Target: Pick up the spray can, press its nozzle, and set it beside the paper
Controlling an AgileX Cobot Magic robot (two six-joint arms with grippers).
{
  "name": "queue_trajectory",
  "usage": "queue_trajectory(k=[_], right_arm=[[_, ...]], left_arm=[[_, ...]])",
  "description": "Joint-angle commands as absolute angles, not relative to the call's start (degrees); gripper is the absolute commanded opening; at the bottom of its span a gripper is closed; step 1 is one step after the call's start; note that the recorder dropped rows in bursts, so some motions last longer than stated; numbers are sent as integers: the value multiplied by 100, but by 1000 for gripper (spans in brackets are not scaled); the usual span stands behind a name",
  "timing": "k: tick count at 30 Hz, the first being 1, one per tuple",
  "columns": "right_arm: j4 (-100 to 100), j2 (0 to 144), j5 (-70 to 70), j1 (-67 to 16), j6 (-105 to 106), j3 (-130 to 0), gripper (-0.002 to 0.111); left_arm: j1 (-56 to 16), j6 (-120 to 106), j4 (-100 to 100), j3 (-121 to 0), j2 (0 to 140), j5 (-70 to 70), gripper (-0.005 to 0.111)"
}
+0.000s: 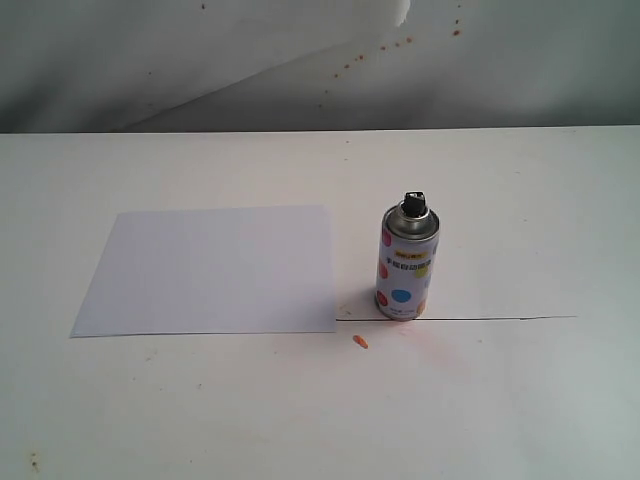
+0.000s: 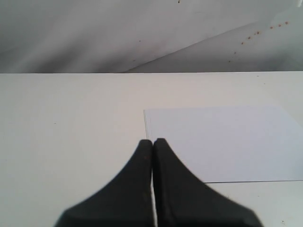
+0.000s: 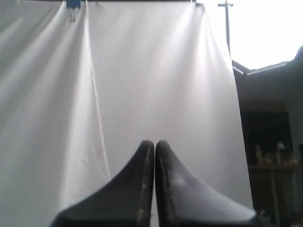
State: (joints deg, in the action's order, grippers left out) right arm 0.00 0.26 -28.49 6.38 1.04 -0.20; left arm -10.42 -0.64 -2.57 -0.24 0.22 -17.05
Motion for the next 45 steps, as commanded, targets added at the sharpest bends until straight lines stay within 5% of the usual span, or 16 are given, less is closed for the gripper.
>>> queue_trajectory(k=[1,7,17,26,38,45], right_arm=[[187,0,-2359,623,107,-678,1],[143,1442,-1873,623,169,-2863,1],[-464,6412,-2612,623,0,-5880,1],[-464,8294,-2327,623,-45,-5903,1],[-464,8624,-2069,595,-195,-5764,1],[-464,8624,-4308,595,-319,-3886,1]], left_arm=[[-1024,-60,-272,0,0,-1629,0],[-1024,-45,-272,0,0,-1629,0],[-1024,-65,-272,0,0,-1629,0],[-1024,-49,-272,0,0,-1629,0],[-1024,-62,-272,0,0,-1629,0],[-1024,-48,-272,0,0,-1629,0]])
